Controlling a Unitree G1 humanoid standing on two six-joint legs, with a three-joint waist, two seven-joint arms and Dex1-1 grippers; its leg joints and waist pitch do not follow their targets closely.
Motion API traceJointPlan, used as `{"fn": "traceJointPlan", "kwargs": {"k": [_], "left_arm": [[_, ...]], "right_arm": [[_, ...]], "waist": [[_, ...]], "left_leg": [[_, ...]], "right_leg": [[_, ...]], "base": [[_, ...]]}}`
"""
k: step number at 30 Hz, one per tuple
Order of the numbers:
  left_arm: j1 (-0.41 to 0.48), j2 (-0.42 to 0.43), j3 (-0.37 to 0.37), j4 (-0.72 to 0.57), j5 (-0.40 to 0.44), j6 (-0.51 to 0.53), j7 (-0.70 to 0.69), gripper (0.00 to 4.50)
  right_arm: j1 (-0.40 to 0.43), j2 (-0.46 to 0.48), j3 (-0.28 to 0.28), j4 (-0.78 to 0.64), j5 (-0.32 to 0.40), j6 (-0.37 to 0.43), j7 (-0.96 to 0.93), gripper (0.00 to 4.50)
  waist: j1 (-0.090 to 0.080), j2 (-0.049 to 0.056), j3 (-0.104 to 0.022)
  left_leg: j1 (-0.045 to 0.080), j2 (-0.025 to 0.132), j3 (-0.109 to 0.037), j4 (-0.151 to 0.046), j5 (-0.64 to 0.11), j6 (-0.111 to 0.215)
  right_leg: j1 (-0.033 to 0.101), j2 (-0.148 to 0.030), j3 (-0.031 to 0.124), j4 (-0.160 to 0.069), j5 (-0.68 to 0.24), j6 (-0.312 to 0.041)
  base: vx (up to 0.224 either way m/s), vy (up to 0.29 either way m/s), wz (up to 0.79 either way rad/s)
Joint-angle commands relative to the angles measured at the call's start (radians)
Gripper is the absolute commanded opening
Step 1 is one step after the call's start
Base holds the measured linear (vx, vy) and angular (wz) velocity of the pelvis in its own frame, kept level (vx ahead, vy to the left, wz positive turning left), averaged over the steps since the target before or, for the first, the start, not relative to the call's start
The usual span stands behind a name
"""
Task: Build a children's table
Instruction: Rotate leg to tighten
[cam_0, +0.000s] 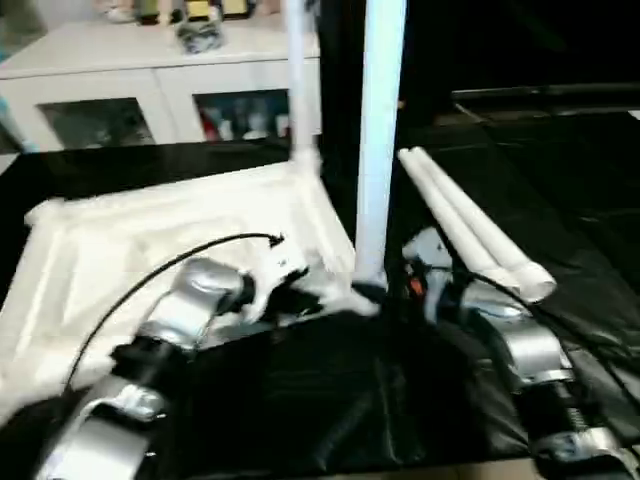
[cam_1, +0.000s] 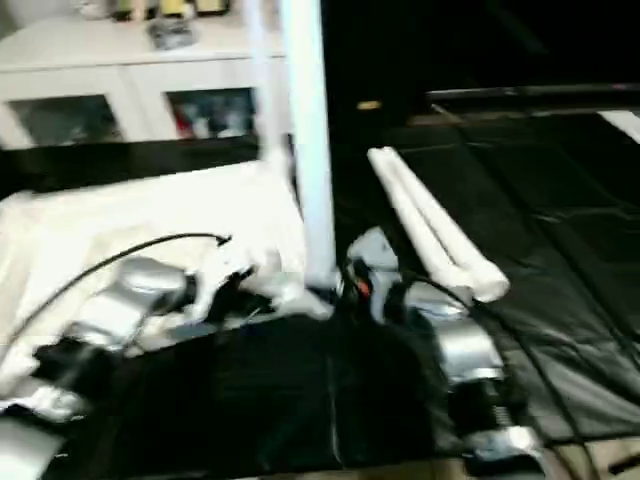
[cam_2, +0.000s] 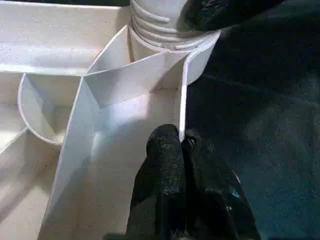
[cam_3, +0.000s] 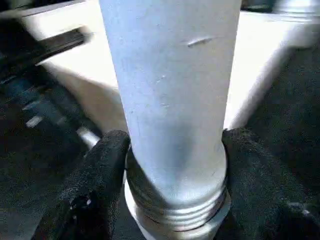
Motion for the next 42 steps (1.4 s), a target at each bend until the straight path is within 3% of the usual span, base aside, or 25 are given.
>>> {"fn": "traceJointPlan", "kwargs": {"k": [1, 3, 7, 10, 11, 15, 17, 22, 27, 29, 33, 37, 42], "left_arm": [[-0.06, -0.085, 0.011, -0.015, -0.017, 0.016, 0.116, 0.0], [-0.069, -0.112, 0.016, -0.011, -0.007, 0.034, 0.166, 0.0], [-0.089, -0.161, 0.036, -0.016, 0.008, 0.082, 0.238, 0.0], [-0.087, -0.141, 0.03, -0.02, 0.012, 0.076, 0.221, 0.0], [-0.081, -0.129, 0.027, -0.025, 0.012, 0.072, 0.211, 0.0], [-0.061, -0.102, 0.023, -0.041, 0.012, 0.065, 0.183, 0.0], [-0.051, -0.082, 0.025, -0.053, 0.012, 0.062, 0.159, 0.0], [-0.03, -0.024, 0.01, -0.069, 0.008, 0.013, 0.066, 0.0], [-0.009, 0.054, -0.024, -0.076, -0.016, -0.078, -0.104, 0.0], [-0.001, 0.095, -0.044, -0.084, -0.03, -0.124, -0.198, 0.0], [0.0, 0.137, -0.069, -0.079, -0.028, -0.162, -0.277, 0.0], [0.006, 0.179, -0.098, -0.093, -0.038, -0.196, -0.376, 0.0], [0.009, 0.206, -0.123, -0.1, -0.038, -0.235, -0.444, 0.0]], "right_arm": [[-0.011, 0.116, 0.097, 0.037, 0.006, 0.047, -0.036, 2.66], [-0.035, 0.153, 0.09, 0.062, -0.004, 0.051, -0.104, 2.66], [-0.062, 0.207, 0.099, 0.072, -0.05, -0.002, -0.16, 2.66], [-0.049, 0.2, 0.086, 0.057, -0.024, -0.009, -0.122, 2.66], [-0.042, 0.196, 0.077, 0.049, -0.015, -0.005, -0.115, 3.22], [-0.021, 0.175, 0.069, 0.022, -0.002, -0.004, -0.091, 3.73], [-0.004, 0.15, 0.072, -0.002, 0.004, -0.017, -0.054, 3.82], [0.024, 0.064, 0.069, -0.049, 0.023, -0.033, 0.057, 4.33], [0.029, -0.058, 0.038, -0.075, 0.07, -0.067, 0.227, 4.45], [0.032, -0.121, 0.034, -0.094, 0.091, -0.061, 0.33, 4.45], [0.031, -0.189, 0.043, -0.108, 0.107, -0.053, 0.442, 4.45], [0.018, -0.25, 0.068, -0.105, 0.112, -0.071, 0.533, 4.45], [0.01, -0.276, 0.099, -0.105, 0.096, -0.101, 0.585, 4.45]], "waist": [[-0.001, -0.01, -0.053], [-0.001, -0.018, -0.052], [-0.005, -0.014, -0.055], [-0.005, -0.012, -0.057], [-0.004, -0.008, -0.058], [-0.005, -0.006, -0.058], [-0.005, -0.002, -0.059], [-0.003, -0.005, -0.063], [0.002, -0.005, -0.06], [0.007, -0.004, -0.06], [0.027, -0.003, -0.062], [0.043, -0.003, -0.061], [0.046, -0.007, -0.061]], "left_leg": [[0.003, 0.022, -0.011, -0.079, -0.252, 0.022], [0.003, 0.02, -0.011, -0.078, -0.255, 0.026], [0.0, 0.022, -0.012, -0.079, -0.234, 0.032], [-0.005, 0.023, -0.011, -0.077, -0.214, 0.05], [-0.003, 0.023, -0.01, -0.076, -0.21, 0.054], [-0.005, 0.025, -0.011, -0.077, -0.21, 0.058], [-0.005, 0.024, -0.011, -0.076, -0.2, 0.06], [-0.009, 0.025, -0.01, -0.072, -0.161, 0.089], [-0.002, 0.029, -0.009, -0.072, -0.193, 0.092], [-0.002, 0.033, -0.006, -0.072, -0.189, 0.092], [0.004, 0.036, -0.002, -0.069, -0.18, 0.094], [0.005, 0.038, -0.003, -0.071, -0.19, 0.08], [0.001, 0.035, -0.003, -0.071, -0.186, 0.078]], "right_leg": [[0.044, -0.052, 0.031, -0.091, -0.44, -0.158], [0.045, -0.052, 0.031, -0.095, -0.449, -0.153], [0.045, -0.053, 0.032, -0.09, -0.401, -0.162], [0.049, -0.053, 0.034, -0.083, -0.321, -0.186], [0.05, -0.053, 0.034, -0.081, -0.302, -0.196], [0.053, -0.054, 0.034, -0.079, -0.281, -0.204], [0.054, -0.054, 0.035, -0.075, -0.249, -0.215], [0.062, -0.053, 0.033, -0.066, -0.154, -0.243], [0.058, -0.054, 0.033, -0.072, -0.219, -0.242], [0.055, -0.052, 0.035, -0.067, -0.191, -0.252], [0.05, -0.052, 0.036, -0.061, -0.157, -0.269], [0.051, -0.054, 0.037, -0.062, -0.188, -0.261], [0.052, -0.054, 0.036, -0.06, -0.192, -0.258]], "base": [[0.0, 0.0, 0.0], [0.0, 0.0, 0.0], [0.0, 0.0, 0.0], [0.0, 0.0, 0.0], [0.0, 0.0, 0.0], [0.0, 0.0, 0.0], [0.0, 0.0, 0.0], [0.0, 0.0, 0.0], [0.0, 0.0, 0.0], [0.0, 0.0, 0.0], [0.0, 0.0, 0.0], [0.0, 0.0, 0.0], [0.0, 0.0, 0.0]]}}
